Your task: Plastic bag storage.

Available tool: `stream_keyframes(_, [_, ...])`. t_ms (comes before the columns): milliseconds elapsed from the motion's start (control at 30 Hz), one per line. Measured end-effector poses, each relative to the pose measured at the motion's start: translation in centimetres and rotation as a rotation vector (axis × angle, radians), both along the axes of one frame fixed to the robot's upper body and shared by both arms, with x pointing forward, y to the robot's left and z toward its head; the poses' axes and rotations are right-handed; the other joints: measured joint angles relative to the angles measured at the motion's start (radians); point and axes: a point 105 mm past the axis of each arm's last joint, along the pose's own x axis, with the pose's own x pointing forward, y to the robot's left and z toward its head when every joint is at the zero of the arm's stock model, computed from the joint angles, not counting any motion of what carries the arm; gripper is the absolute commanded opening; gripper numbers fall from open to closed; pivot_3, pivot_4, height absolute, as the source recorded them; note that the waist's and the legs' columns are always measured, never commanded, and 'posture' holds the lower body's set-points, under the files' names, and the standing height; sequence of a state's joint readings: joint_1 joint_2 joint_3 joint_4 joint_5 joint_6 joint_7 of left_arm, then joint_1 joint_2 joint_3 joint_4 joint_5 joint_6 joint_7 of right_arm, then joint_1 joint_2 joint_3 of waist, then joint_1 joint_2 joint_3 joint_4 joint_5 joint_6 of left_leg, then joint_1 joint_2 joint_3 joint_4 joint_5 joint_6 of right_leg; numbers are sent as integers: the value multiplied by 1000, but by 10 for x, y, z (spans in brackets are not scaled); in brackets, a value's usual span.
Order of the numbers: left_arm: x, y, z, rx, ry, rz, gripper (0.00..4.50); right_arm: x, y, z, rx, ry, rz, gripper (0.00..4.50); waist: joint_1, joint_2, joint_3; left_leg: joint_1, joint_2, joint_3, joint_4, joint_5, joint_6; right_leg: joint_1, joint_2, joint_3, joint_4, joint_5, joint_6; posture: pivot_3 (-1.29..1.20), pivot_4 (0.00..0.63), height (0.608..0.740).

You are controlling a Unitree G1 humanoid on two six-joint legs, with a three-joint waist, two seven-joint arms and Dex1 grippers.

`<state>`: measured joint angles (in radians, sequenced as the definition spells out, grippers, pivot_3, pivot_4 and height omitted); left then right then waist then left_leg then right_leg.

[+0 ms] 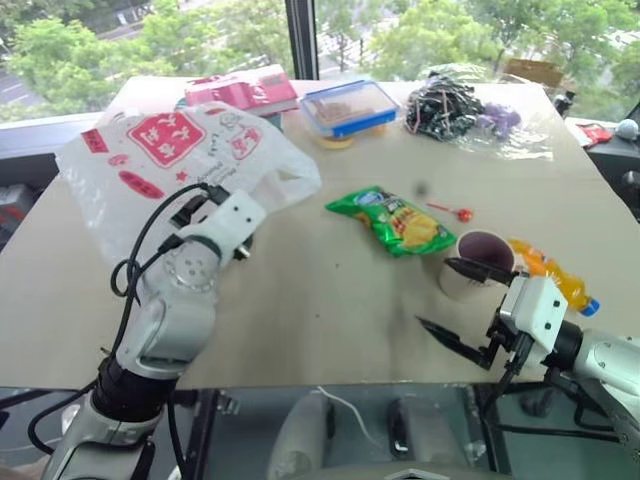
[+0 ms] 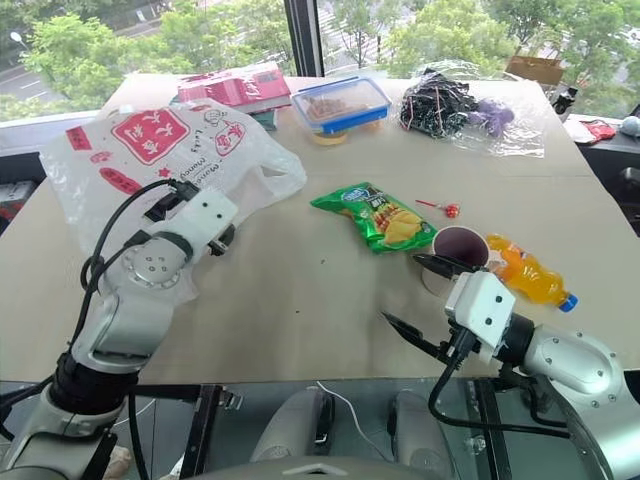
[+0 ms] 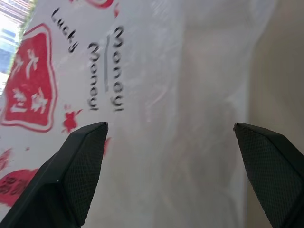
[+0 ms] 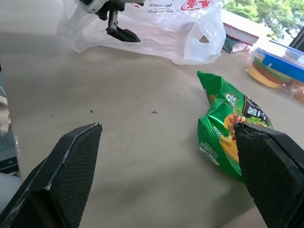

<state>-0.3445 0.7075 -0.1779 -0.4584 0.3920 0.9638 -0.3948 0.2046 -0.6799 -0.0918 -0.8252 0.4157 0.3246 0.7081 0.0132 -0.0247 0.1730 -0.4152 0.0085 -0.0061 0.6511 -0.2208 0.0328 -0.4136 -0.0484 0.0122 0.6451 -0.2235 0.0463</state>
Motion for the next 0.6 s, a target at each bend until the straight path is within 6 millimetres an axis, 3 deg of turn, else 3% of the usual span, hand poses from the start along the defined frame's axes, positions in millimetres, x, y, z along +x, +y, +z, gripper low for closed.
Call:
stream_keyframes(333, [-25, 21, -4, 92, -10, 201, 4445, 0, 1, 1, -11, -10, 13, 4500, 0, 0, 0, 0, 0, 0, 0, 0, 0, 0, 0, 0, 1, 0, 0, 0, 150, 740])
stream_keyframes(600, [-45, 31, -14, 155, -5, 258, 4445, 2, 1, 0, -12, 3, 36, 4500, -1, 0, 0, 0, 0, 0, 0, 0, 0, 0, 0, 0, 1, -2, -3, 0, 150, 740])
